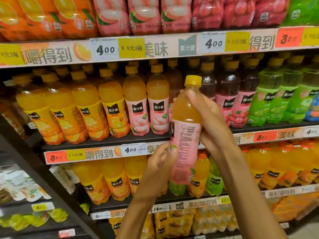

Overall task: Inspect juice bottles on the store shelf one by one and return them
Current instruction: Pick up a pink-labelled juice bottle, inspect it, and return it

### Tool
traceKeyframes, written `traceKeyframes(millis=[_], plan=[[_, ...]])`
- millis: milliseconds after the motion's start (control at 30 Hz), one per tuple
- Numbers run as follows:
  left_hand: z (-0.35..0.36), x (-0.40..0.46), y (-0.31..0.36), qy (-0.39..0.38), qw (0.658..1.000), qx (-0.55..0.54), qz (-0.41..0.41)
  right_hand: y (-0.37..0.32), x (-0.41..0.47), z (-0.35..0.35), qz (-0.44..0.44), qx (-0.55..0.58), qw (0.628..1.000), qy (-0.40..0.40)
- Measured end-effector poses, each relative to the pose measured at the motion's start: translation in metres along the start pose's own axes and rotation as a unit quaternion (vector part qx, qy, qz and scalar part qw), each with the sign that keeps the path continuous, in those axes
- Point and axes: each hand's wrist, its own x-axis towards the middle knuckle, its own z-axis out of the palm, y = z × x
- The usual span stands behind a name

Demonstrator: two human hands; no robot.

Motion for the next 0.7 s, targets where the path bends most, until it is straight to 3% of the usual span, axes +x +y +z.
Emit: traceKeyframes(millis=[67,167,367,567,700], plan=[[0.007,0.001,0.0,0.039,0.999,0.027,-0.007,-0.003,-0.003,0.003,0.004,-0.043,0.999,0.006],[0.011,-0.002,-0.002,0.058,0.997,-0.005,-0.042,-0.01,-0.001,0.005,0.047,0.002,0.999,-0.003],[0.005,-0.009,-0.005,-0.079,0.976,-0.164,-0.122,-0.003,0.002,0.005,0.113,0.126,0.985,0.019],[0.001,-0.007,0.002,0.009,0.994,-0.017,-0.11,0.0,0.002,0.001,0.063,0.037,0.997,0.028],[0.011,-0.01,0.003,0.042,0.994,0.002,-0.101,0.003,-0.001,0.004,0.063,-0.007,0.997,0.034]])
